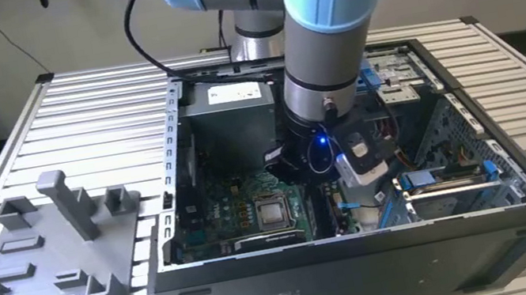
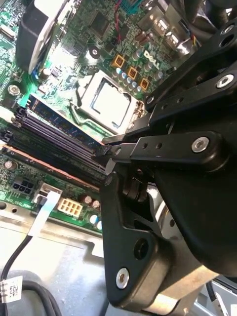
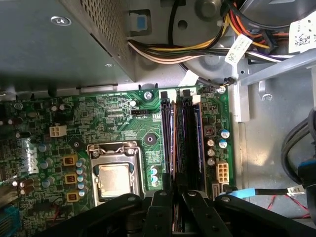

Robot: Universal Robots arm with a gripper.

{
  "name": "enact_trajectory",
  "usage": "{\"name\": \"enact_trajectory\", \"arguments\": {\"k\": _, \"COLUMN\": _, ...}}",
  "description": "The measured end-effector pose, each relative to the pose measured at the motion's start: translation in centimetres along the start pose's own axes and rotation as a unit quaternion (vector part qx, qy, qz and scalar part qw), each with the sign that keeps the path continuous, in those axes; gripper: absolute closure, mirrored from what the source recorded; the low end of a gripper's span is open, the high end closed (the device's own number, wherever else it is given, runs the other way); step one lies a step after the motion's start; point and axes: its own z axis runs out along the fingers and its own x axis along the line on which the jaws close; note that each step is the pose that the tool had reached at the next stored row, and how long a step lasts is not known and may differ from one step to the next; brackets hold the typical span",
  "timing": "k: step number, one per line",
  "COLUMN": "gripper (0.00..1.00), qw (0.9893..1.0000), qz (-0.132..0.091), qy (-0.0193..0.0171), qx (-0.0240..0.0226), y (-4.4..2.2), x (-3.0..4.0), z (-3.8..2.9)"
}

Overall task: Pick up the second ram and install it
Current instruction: 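Insert the second ram into the second slot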

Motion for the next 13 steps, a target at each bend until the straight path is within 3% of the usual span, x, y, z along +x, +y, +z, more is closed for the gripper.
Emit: {"name": "enact_trajectory", "arguments": {"k": 13, "gripper": 0.86, "qw": 1.0, "qz": 0.0, "qy": 0.0002, "qx": 0.0, "y": -0.03, "x": -0.23, "z": 0.27}}
